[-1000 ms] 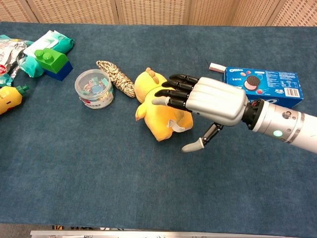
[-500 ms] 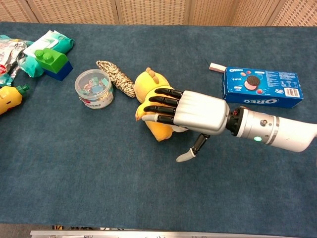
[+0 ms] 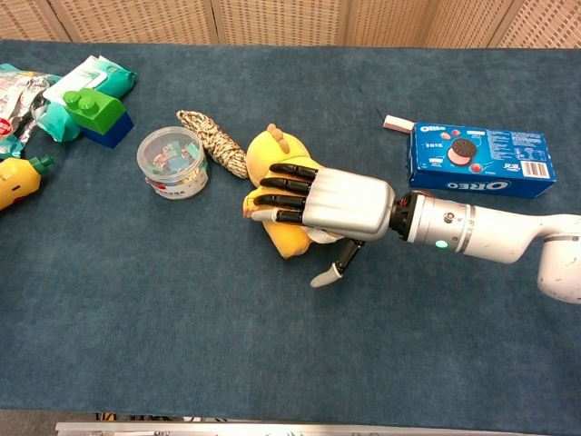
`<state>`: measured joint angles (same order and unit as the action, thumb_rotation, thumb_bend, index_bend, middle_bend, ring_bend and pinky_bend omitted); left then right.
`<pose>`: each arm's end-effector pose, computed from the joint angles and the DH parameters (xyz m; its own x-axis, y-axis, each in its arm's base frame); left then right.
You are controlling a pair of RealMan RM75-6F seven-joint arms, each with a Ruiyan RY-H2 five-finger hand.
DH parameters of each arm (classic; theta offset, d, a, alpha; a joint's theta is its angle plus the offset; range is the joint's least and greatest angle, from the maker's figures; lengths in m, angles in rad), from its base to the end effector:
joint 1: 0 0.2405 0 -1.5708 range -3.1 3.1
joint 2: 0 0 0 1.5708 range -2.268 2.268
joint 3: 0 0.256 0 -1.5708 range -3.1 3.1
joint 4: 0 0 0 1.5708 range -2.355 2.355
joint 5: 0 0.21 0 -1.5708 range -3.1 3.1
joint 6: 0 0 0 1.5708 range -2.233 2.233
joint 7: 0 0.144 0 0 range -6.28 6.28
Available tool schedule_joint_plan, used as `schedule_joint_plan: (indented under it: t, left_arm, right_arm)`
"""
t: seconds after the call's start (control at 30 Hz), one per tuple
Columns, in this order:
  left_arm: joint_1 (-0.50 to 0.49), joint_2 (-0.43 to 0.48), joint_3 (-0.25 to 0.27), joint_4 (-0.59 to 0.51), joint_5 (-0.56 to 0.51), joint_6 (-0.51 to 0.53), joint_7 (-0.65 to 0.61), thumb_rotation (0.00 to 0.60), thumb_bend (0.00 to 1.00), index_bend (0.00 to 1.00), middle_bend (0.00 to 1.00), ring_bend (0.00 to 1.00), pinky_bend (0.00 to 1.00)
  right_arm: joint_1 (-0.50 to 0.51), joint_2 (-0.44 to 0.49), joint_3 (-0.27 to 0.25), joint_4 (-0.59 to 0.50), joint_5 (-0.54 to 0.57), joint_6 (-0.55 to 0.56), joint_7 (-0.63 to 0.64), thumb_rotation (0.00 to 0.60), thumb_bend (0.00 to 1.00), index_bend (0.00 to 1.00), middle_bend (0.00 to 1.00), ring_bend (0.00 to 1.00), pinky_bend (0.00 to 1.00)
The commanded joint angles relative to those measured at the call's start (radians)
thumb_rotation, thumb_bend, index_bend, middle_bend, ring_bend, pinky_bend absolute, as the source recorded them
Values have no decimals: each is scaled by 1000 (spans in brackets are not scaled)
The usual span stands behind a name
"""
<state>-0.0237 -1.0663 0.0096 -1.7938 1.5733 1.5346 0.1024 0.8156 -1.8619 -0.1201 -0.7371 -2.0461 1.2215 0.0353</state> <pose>-0.2808 0.1486 0.1562 0.3752 0.0364 0.9262 0.9269 -0.0270 -0.3744 -0.1532 -0.2985 -0.0993 0.6926 0.1778 0.6991 -0.1465 -0.9143 0.3776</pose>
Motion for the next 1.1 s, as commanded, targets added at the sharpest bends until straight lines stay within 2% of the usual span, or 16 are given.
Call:
schedule_joint_plan:
  t: [0.03,0.17,0.43,0.73,0.97,1.1]
  left_arm:
    - [1,0,0,2,2,4,-2,600,261,0,0,0,47]
    - [4,4,3,-1,1,4,-2,600,260,0,0,0,48]
    - [6,-1,2,-1,5,10,2,600,261,0,0,0,48]
    - [6,0,1,-4,2,8,5,600,260,0,0,0,48]
    - [4,-2,0,-3,-3,1,9,600,260,0,0,0,48]
    - [1,-5,1,-1,-4,-6,11,600,260,0,0,0,47]
  right_arm:
    - [10,-4,-11,11,1,35,11,79,0,110,105,0,0]
    - [18,13,-20,-14,-6,81,4,79,0,110,105,0,0]
    - [30,21,-39,-46,-5,86,-32,80,0,110,105,0,0]
    - [33,-31,-53,24,12,64,-48,93,0,27,61,0,0]
    - [31,-55,-69,99,27,56,-24,118,0,12,49,0,0]
    - [33,-44,-67,98,35,84,-19,123,0,2,42,0,0]
